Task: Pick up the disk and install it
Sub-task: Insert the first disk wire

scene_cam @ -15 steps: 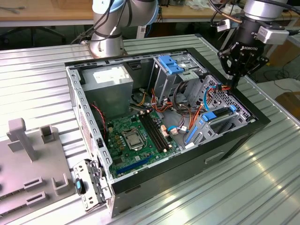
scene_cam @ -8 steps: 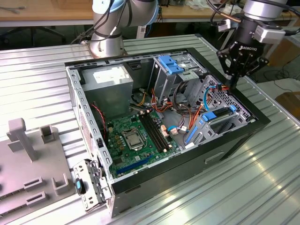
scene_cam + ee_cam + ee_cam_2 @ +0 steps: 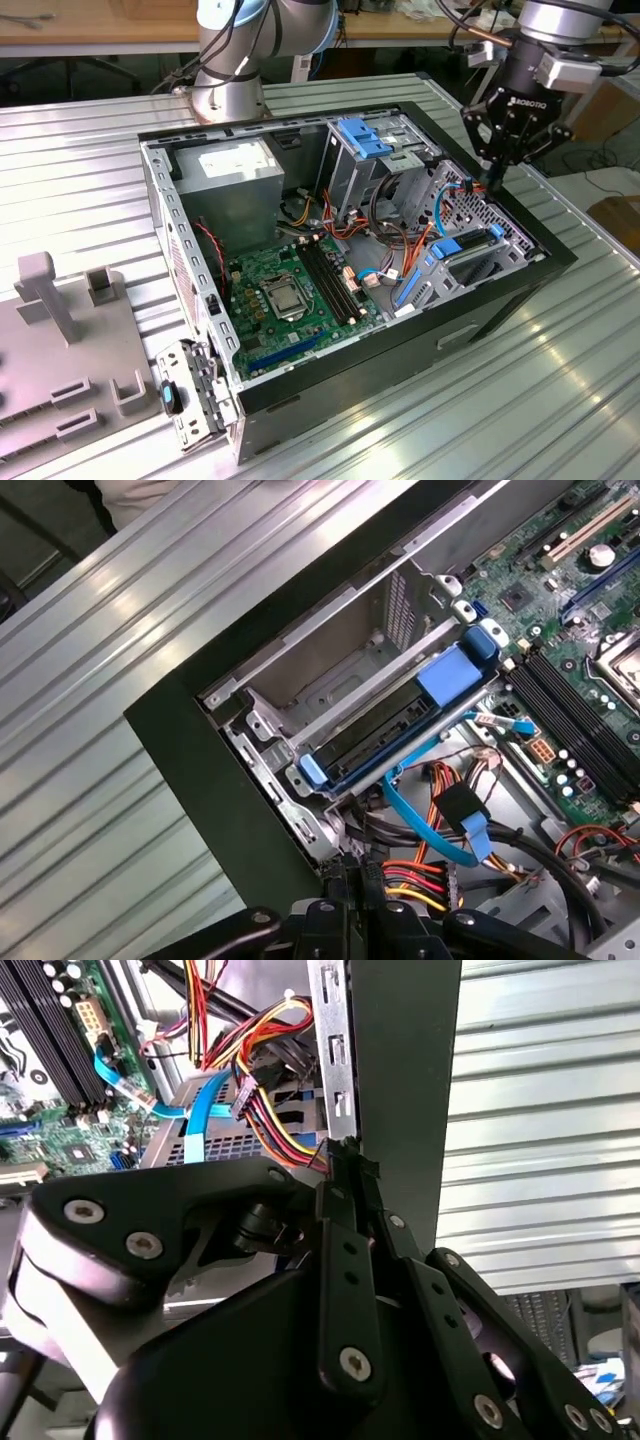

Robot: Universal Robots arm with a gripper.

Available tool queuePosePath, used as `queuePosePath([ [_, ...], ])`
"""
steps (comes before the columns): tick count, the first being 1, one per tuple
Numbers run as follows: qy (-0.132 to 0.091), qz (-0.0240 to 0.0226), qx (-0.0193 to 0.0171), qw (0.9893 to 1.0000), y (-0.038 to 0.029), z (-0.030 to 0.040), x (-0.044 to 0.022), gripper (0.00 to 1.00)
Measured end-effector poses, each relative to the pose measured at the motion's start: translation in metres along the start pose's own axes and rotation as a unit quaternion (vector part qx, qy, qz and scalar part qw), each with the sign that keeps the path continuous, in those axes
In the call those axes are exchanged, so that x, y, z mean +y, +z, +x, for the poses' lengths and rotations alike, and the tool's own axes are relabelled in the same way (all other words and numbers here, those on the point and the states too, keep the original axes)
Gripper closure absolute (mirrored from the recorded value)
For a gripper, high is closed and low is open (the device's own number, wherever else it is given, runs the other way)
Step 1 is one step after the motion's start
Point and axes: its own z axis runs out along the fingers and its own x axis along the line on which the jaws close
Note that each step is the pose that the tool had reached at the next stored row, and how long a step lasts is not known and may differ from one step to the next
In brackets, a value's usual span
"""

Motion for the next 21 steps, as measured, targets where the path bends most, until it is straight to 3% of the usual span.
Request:
queuePosePath([
  [4,0.029,-0.0037,-0.0047,0.9996,0.0001,-0.0014,0.0012,0.83],
  [6,0.03,-0.0038,-0.0047,0.9995,0.0005,-0.0027,0.0049,0.83],
  [9,0.03,-0.0039,-0.0048,0.9995,0.0017,0.0006,0.0097,0.83],
  [13,0.044,-0.0057,-0.007,0.999,0.0023,0.0017,0.0114,0.83],
  [18,0.089,-0.012,-0.0135,0.9959,0.003,0.0017,0.0113,0.83],
  [19,0.099,-0.0142,-0.0144,0.9949,0.0034,0.0027,0.0105,0.83],
  [21,0.108,-0.0164,-0.0148,0.9939,0.0039,0.0042,0.009,0.83],
])
